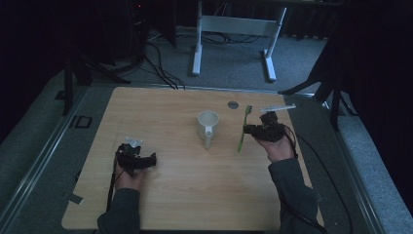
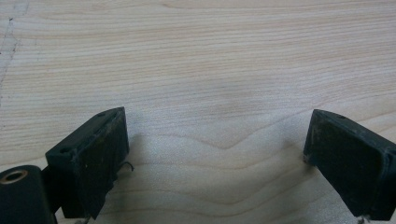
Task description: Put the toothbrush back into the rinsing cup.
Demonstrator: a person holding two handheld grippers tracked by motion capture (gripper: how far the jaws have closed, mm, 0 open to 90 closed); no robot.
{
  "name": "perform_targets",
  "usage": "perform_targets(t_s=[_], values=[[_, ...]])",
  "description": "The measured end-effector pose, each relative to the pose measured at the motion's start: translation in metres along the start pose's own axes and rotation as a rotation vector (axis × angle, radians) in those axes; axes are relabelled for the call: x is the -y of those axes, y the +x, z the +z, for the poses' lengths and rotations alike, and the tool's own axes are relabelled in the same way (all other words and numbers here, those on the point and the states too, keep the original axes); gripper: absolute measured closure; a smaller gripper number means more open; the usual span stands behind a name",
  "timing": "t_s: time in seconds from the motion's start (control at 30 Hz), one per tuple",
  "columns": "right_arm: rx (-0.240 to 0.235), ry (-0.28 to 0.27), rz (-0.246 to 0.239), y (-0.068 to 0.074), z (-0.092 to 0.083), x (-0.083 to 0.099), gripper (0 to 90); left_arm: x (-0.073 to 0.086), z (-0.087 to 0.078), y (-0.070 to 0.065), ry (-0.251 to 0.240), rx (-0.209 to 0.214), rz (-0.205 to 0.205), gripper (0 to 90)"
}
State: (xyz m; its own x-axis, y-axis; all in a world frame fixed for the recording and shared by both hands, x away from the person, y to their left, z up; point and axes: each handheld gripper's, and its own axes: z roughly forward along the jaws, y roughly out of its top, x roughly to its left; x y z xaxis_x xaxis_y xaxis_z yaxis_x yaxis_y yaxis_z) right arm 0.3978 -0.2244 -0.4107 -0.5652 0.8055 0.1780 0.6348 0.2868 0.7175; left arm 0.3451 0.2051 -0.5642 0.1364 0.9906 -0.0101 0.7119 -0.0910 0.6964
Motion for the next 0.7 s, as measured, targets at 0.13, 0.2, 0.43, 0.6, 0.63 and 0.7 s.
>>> perform_targets(t_s=[0.13, 0.2, 0.43, 0.6, 0.63, 0.7], values=[[-0.001, -0.004, 0.002, 0.0007, 0.0008, -0.0006, 80.9, 0.0, 0.0, 0.0, 0.0, 0.0, 0.0, 7.0], [-0.001, -0.007, 0.005, 0.0003, 0.001, -0.0005, 80.9, 0.0, -0.0001, 0.0, 0.001, 0.0, 0.001, 7.0], [-0.022, -0.022, 0.032, -0.0031, 0.002, 0.0, 80.9, 0.0, -0.0001, 0.0001, 0.001, 0.0, 0.002, 7.0], [-0.023, -0.03, 0.039, -0.0036, 0.0028, -0.0005, 80.8, 0.0, 0.0, 0.0, 0.0, 0.0, 0.0, 6.9], [-0.022, -0.032, 0.04, -0.0038, 0.0029, -0.0006, 80.9, 0.0, 0.0, 0.0, 0.001, 0.0, 0.001, 7.0], [-0.023, -0.036, 0.044, -0.004, 0.003, -0.0008, 80.9, 0.0, 0.0, 0.0, 0.0, 0.0, 0.001, 7.0]])
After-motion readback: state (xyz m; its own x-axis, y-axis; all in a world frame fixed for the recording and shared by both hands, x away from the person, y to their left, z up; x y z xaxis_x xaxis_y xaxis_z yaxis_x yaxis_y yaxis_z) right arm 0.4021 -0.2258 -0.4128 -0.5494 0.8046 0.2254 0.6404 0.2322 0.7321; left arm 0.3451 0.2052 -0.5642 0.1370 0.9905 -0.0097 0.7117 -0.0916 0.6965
